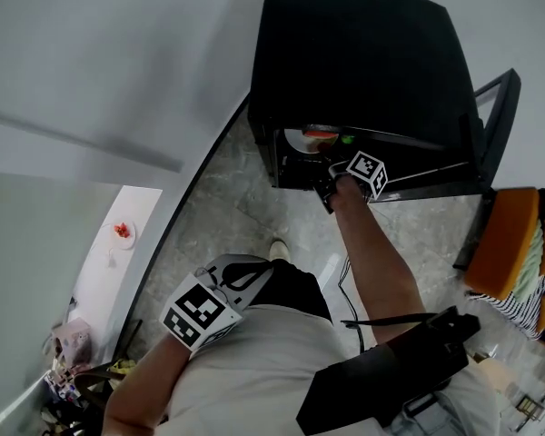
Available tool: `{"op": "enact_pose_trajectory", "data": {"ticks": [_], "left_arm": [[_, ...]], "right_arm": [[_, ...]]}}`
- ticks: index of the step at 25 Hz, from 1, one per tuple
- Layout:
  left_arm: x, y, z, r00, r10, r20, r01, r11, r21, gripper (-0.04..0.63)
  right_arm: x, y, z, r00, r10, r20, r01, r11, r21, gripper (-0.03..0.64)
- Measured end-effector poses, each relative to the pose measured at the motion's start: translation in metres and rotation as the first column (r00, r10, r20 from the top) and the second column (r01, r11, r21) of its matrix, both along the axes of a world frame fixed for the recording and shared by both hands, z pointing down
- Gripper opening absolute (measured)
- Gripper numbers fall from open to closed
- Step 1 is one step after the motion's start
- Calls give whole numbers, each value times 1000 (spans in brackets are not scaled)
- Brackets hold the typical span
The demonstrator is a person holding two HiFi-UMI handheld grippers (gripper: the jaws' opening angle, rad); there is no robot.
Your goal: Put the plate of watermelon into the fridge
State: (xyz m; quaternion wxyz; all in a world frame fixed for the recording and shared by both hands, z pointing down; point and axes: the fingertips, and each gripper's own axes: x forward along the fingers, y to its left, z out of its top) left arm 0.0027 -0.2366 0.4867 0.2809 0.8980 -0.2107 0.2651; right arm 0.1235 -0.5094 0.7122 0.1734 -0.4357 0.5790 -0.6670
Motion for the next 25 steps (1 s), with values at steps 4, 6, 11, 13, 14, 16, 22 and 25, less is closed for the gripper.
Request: {"op": "enact_pose_trajectory", "data": {"ticks": [4,6,11,13,14,16,22,25], "left_arm": [[1,-4,2,1000,0,-2,0,1000,4,12],[1,-5,3,1000,-2,-2,2,1000,5,12],[0,-6,3,1000,2,-4,-2,1000,6,12],[-1,-6,3,1000,-2,-7,2,1000,4,12],[-1,-5,3,1000,-4,-9,4,1000,3,12],[-1,-5,3,1000,-3,-10,3,1000,4,12],[-4,-3,3,1000,-8,-14,8,1000,-1,12],[-6,-2,3,1000,-8,-11,8,1000,0,12]], "right_arm": [[2,-9,4,999,-1,-32,1,1000,7,25],[4,-12,4,998,-1,-56,2,1000,9,25],[5,-14,4,983,-58,-173,65,997,35,34],[5,-16,4,967,-91,-238,105,994,44,44],[5,-16,4,956,-109,-273,126,991,45,54],[4,-16,5,930,-145,-338,165,986,33,72],[5,-14,11,812,-250,-527,271,962,-40,118],[7,-15,12,769,-275,-577,298,953,-57,129]]}}
